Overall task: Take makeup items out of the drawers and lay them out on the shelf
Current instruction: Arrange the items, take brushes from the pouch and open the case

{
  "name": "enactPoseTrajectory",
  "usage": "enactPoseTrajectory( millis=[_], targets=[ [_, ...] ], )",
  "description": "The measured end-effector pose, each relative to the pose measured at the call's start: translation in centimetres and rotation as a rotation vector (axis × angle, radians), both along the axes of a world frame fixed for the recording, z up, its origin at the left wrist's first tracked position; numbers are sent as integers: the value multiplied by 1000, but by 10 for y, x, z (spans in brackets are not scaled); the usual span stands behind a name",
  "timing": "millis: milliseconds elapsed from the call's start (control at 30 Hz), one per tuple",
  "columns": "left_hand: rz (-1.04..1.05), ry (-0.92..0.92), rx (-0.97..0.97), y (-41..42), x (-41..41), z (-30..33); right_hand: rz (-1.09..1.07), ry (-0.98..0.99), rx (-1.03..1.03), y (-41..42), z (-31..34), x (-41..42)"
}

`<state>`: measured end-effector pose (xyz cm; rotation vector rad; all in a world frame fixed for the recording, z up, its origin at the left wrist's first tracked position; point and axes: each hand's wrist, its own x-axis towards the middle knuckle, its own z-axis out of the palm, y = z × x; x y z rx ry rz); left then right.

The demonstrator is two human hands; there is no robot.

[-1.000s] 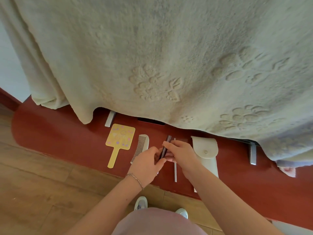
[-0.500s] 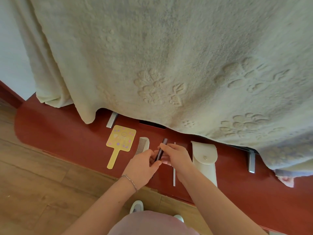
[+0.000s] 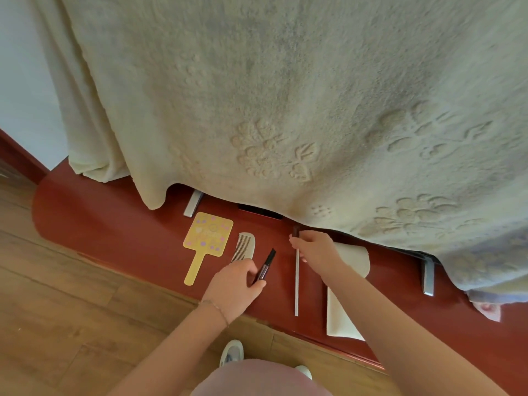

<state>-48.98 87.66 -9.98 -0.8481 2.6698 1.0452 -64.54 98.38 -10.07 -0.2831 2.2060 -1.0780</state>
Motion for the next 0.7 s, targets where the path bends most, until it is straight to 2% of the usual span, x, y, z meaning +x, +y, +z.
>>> enactPoseTrajectory(
  millis=[133,467,700],
  targets=[
    [-55,-117,-82,-6,-20,-6,169,211,177,-13,-5,-2],
    [-102,-223,-186,-2,-42,-24,356,482,384,-42,-31,-17],
    [-105,-289,-233,-4,-53,-29,431,563,441,-45,-44,-22]
  ],
)
